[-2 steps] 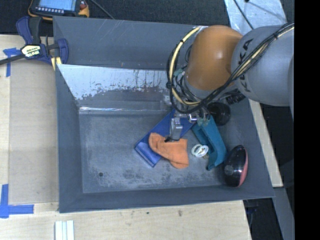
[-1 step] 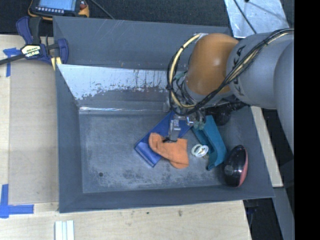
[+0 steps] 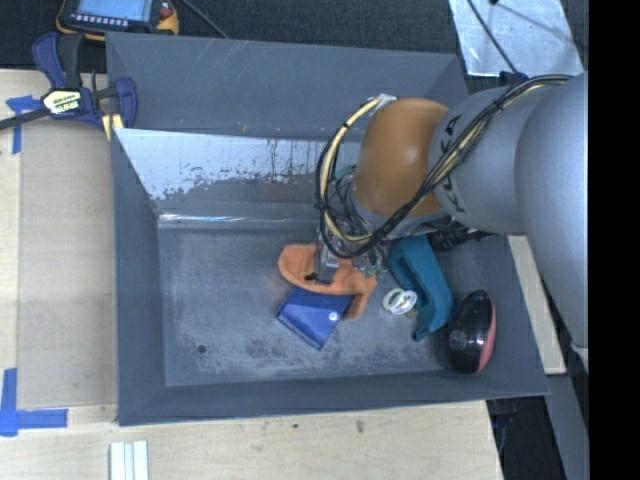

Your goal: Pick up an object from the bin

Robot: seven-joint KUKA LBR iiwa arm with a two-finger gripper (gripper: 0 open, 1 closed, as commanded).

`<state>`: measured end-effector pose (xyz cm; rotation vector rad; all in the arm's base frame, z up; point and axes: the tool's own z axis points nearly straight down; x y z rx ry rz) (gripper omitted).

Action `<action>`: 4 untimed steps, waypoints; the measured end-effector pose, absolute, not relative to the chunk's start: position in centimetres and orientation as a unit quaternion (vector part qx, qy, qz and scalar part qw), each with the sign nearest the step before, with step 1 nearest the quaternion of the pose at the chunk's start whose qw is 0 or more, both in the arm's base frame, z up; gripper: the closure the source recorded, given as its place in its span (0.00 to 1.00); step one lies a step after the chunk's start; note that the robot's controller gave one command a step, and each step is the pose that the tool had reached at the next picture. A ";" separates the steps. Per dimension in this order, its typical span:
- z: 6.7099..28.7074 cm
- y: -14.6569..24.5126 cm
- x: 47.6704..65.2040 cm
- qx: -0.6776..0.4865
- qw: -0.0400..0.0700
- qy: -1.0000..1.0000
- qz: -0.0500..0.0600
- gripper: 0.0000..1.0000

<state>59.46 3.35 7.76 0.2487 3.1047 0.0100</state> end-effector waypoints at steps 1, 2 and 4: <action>7.8 3.4 59.5 0.080 0.013 0.997 0.003 1.00; 8.9 3.8 59.0 0.069 0.005 0.998 0.001 1.00; 9.7 5.7 59.4 -0.104 0.003 0.995 0.000 0.00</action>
Offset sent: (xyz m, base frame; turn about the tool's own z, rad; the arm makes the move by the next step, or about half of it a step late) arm -0.0074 0.0105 0.0232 -0.0443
